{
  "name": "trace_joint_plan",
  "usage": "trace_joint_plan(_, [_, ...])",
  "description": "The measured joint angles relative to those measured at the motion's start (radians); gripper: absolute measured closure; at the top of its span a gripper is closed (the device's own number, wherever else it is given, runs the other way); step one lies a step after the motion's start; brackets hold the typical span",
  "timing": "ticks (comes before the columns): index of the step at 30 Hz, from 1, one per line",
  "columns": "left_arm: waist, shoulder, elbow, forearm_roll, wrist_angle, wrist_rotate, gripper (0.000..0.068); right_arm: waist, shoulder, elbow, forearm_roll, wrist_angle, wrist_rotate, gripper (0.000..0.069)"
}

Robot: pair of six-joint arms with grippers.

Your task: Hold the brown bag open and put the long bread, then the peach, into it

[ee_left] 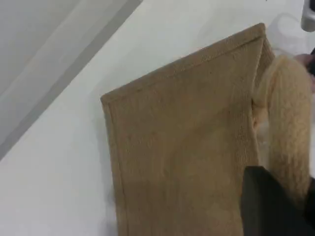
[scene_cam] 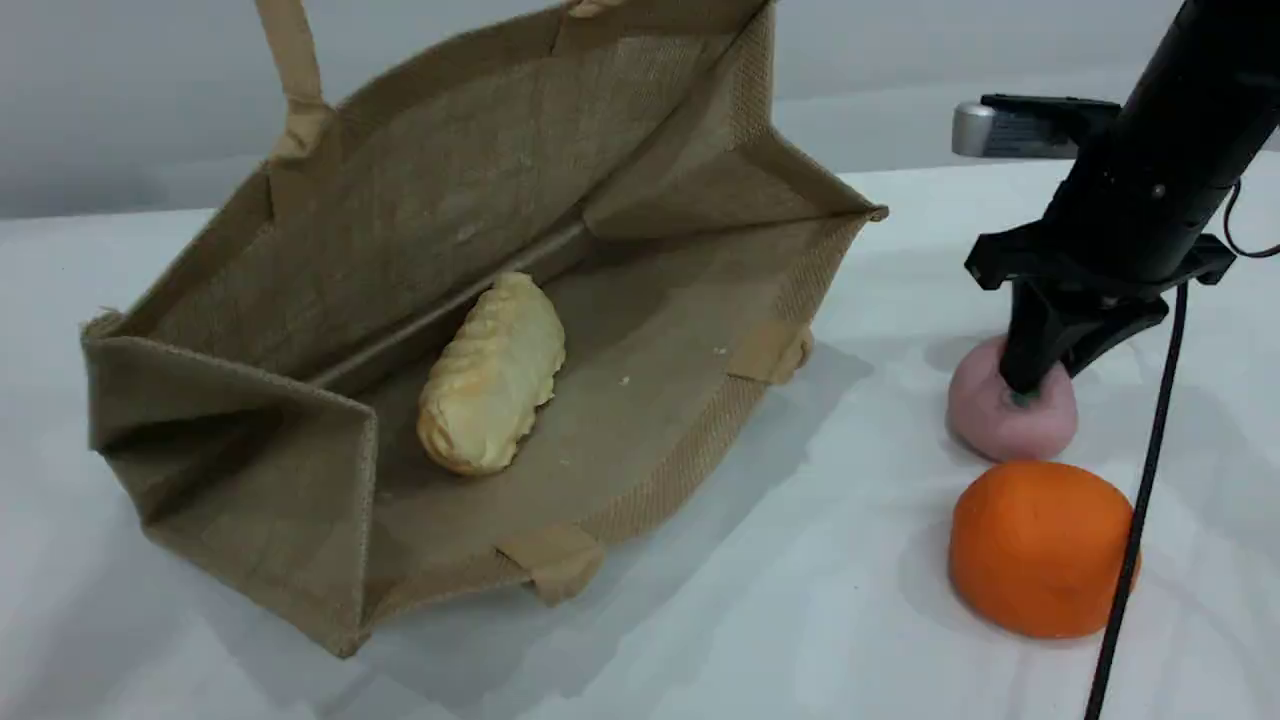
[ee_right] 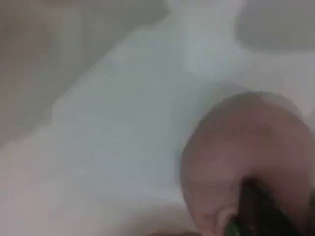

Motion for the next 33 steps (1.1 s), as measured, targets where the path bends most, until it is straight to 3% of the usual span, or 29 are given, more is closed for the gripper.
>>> trace_joint_plan(3, [0.000,0.000,0.000,0.000,0.000,0.000,0.0599,0.000,-0.020,0.000,-0.008,0.017,0.000,0.0671])
trace_joint_plan(12, [0.000,0.000,0.000,0.000,0.000,0.000,0.0599,0.000,-0.198,0.005,-0.150,0.136,0.081,0.0675])
trace_joint_plan(16, [0.000,0.000,0.000,0.000,0.000,0.000,0.0599,0.000,-0.301,0.052,-0.115,0.144,0.060,0.0675])
trace_joint_plan(24, [0.000,0.000,0.000,0.000,0.000,0.000,0.0599,0.038,-0.551,0.252,0.117,-0.013,-0.104,0.0675])
trace_joint_plan(33, [0.000,0.000,0.000,0.000,0.000,0.000,0.0599,0.244,-0.659,0.493,0.375,-0.275,-0.382,0.0675])
